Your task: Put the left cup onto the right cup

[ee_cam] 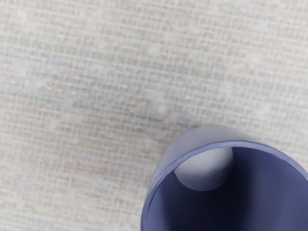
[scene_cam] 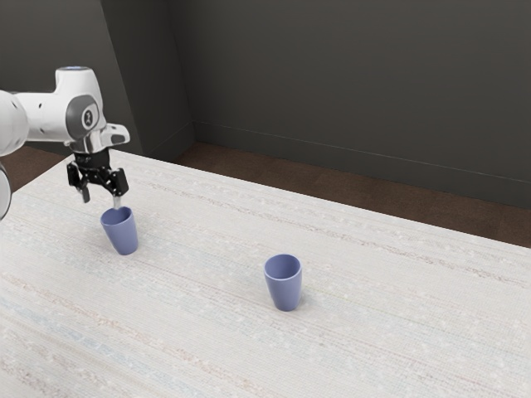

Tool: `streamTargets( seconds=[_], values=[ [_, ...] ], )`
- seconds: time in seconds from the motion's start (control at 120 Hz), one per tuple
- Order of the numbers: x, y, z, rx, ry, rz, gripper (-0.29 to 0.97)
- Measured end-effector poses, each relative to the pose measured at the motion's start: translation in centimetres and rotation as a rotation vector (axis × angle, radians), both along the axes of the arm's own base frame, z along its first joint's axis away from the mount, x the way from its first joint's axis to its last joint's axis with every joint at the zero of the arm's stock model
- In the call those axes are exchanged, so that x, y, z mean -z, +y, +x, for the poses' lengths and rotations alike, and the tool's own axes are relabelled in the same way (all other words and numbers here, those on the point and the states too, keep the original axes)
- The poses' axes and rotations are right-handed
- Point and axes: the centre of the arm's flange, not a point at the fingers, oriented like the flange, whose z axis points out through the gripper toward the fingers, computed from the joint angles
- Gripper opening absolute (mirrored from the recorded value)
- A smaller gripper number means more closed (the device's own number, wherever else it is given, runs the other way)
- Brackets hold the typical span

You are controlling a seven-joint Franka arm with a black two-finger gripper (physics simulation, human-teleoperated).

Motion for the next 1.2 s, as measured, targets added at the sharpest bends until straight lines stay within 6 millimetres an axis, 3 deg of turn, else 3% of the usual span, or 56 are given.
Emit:
streamTargets(
  seconds=[0.508, 1.2],
  values=[
    [2.6, 0.5, 0.3, -0.006, 0.005, -0.014, 0.68],
    [4.4, 1.2, 0.3, -0.02, 0.008, -0.031, 0.64]
  ],
)
